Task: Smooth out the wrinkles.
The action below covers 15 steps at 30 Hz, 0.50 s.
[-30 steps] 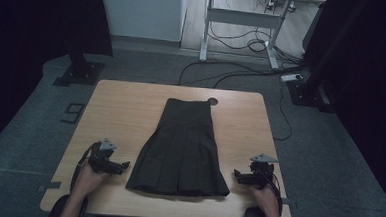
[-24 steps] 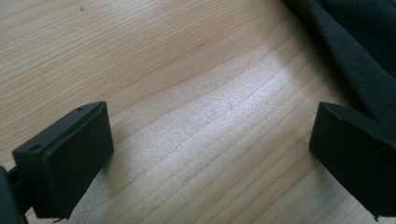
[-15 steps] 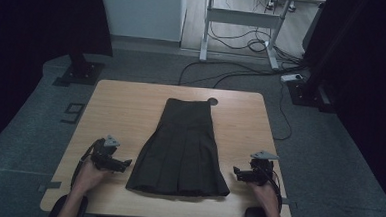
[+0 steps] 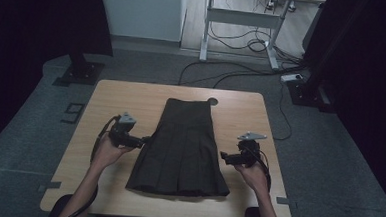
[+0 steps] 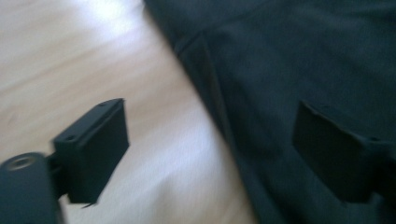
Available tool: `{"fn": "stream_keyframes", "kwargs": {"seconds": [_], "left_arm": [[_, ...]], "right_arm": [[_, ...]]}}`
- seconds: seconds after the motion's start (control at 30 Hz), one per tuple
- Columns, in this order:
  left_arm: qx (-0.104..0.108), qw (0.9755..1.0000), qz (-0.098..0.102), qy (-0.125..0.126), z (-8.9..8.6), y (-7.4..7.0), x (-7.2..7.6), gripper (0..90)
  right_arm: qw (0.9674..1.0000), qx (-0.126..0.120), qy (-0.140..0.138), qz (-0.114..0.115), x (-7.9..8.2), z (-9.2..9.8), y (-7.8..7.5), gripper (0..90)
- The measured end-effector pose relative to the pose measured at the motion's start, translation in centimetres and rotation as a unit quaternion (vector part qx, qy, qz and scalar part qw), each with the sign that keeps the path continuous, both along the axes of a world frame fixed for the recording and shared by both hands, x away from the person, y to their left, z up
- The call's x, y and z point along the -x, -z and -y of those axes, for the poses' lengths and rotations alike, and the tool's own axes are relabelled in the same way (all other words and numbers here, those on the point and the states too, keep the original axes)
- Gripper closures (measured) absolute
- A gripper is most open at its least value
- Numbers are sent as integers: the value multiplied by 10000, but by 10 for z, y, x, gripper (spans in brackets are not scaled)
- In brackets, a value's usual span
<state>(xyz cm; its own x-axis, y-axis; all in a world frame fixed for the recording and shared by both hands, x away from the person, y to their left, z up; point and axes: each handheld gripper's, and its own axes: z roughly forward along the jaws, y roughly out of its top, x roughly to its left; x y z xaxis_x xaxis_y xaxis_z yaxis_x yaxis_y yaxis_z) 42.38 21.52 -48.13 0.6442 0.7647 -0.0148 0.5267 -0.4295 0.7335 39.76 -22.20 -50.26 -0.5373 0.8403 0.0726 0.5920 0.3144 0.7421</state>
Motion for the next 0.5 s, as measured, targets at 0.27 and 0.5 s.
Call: {"fn": "stream_keyframes", "kwargs": {"seconds": [0.27,0.5], "left_arm": [[-137,9998,16,144,41,3,-33,193],[-442,9990,-5,45,64,30,-53,354]], "right_arm": [[9997,-31,-234,23,-31,-33,-10,79],[9993,-70,-354,-140,-55,-58,1,254]]}}
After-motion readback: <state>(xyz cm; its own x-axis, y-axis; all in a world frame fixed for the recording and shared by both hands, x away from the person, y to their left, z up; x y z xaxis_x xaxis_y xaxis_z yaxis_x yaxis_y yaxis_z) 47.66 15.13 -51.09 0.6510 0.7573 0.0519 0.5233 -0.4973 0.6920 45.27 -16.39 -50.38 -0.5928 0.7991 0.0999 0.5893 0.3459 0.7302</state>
